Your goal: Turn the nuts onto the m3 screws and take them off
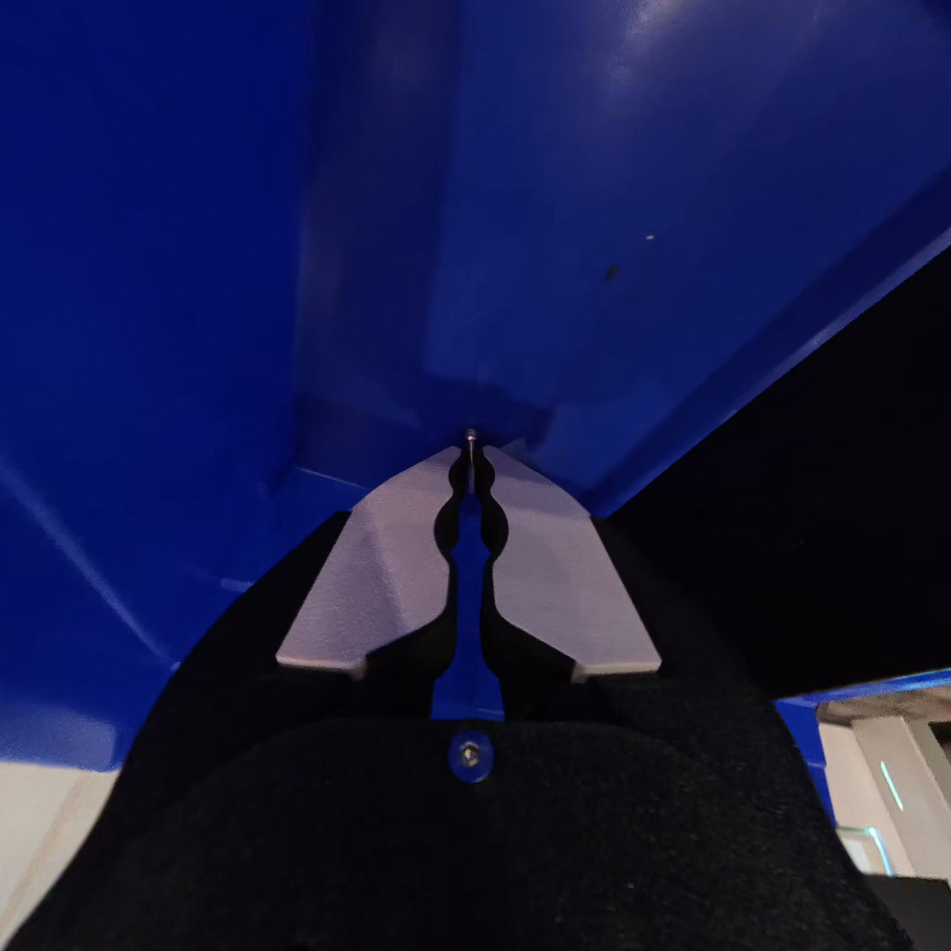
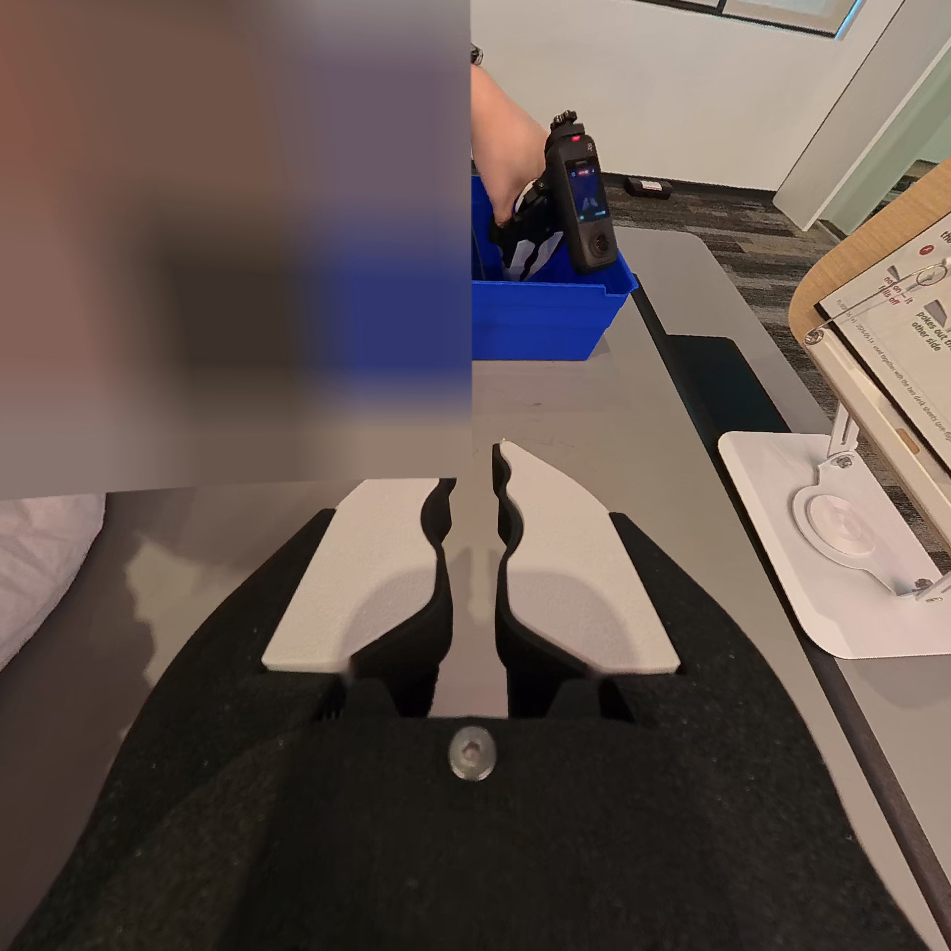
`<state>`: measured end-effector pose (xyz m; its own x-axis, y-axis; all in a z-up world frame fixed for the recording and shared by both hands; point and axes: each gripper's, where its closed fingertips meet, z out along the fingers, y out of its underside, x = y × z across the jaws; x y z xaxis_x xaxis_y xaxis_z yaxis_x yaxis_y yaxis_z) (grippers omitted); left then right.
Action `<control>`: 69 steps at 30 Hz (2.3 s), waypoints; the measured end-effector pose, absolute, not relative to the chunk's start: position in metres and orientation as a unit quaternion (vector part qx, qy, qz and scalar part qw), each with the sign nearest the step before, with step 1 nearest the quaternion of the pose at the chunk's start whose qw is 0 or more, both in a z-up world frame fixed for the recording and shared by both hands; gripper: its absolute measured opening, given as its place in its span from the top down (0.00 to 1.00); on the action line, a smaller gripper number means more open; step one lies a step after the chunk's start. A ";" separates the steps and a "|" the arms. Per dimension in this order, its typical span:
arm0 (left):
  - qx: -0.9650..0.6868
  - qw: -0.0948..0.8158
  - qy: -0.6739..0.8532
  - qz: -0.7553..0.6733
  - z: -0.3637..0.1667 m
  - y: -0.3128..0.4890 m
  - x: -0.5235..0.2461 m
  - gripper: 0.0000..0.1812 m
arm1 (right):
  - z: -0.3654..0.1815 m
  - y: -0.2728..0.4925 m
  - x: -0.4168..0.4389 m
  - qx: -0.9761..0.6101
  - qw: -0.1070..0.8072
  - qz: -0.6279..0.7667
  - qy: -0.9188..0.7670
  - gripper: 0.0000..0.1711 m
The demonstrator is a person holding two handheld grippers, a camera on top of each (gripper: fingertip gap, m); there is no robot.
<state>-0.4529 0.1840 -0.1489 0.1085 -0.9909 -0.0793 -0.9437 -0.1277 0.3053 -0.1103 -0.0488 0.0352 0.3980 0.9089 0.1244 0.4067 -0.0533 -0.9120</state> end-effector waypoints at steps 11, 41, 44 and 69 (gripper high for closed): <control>0.804 -0.127 -0.581 -0.017 -0.054 0.178 -0.401 0.99 | 0.033 -0.047 -0.112 -0.679 0.487 0.265 -0.481 0.92; 0.599 -0.360 -0.552 0.455 0.087 -0.070 -0.146 0.91 | 0.064 -0.063 -0.158 -0.613 0.530 0.394 -0.433 0.99; 0.629 -0.358 -0.553 0.412 0.078 -0.058 -0.155 0.82 | 0.058 -0.055 -0.145 -0.636 0.545 0.292 -0.463 0.99; 0.639 -0.299 -0.615 0.352 0.000 -0.055 -0.136 0.98 | -0.005 -0.039 -0.127 -0.626 0.465 -0.040 -0.625 0.96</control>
<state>-0.1358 -0.0546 -0.0003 -0.0030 -0.9966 0.0819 -0.5751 -0.0653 -0.8155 -0.1268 -0.0389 -0.0045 0.2149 0.7456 0.6308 0.8192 0.2140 -0.5320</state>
